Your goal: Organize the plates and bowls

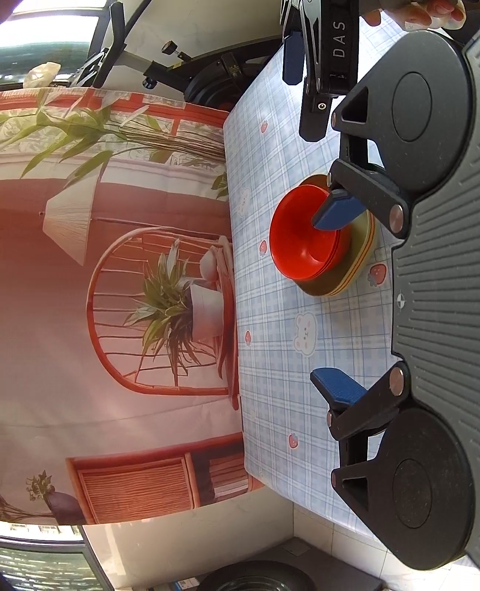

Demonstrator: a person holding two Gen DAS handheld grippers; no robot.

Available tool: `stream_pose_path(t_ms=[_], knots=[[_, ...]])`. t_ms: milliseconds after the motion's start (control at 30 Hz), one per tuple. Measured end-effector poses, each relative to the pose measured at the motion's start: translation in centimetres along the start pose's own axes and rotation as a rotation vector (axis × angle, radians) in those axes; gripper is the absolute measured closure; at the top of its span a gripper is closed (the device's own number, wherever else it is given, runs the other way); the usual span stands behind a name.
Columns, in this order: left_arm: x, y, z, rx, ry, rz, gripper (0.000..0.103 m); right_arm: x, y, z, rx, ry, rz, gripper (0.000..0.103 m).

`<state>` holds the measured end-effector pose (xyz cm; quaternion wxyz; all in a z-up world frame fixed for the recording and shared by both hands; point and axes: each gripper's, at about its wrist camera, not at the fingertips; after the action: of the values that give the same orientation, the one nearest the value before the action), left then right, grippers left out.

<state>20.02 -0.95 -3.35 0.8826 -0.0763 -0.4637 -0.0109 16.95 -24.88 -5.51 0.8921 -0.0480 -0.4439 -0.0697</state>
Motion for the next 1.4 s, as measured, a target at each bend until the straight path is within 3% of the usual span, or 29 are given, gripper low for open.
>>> stream_pose_path(t_ms=[300,533,767,967,1133,1400], knots=[[-0.1,-0.1,6.4,0.074,-0.101,-0.004,0.019,0.0,1.0,6.1,0.019,-0.071,0.011,0.004],[0.2,-0.4,11.6,0.069,-0.148,-0.005,0.019,0.7,1.8,11.6,-0.019,-0.146,0.013,0.001],[-0.4,-1.1,15.4,0.014,-0.185,-0.022,0.018,0.5,2.5,16.3,-0.038,-0.202,0.042,0.000],[-2.3,-1.2,18.1,0.037,-0.230,0.008,0.017,-0.4,3.3,18.8,-0.051,-0.224,0.035,0.000],[-3.3,-1.9,20.1,0.051,-0.281,-0.046,0.014,-1.4,3.9,20.2,-0.046,-0.228,0.047,0.000],[-3.6,-1.8,20.3,0.025,-0.256,-0.027,0.014,-2.1,3.9,21.0,-0.064,-0.229,0.035,0.000]])
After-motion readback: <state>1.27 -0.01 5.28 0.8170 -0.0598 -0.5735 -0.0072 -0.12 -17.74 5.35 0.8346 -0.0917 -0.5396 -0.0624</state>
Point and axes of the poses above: each gripper's, at about its wrist camera, not at the fingertips, and z roughly against the way its jaws point, y to its left, x to its top, and after that the axes turned 11 degrees about z, right-handed
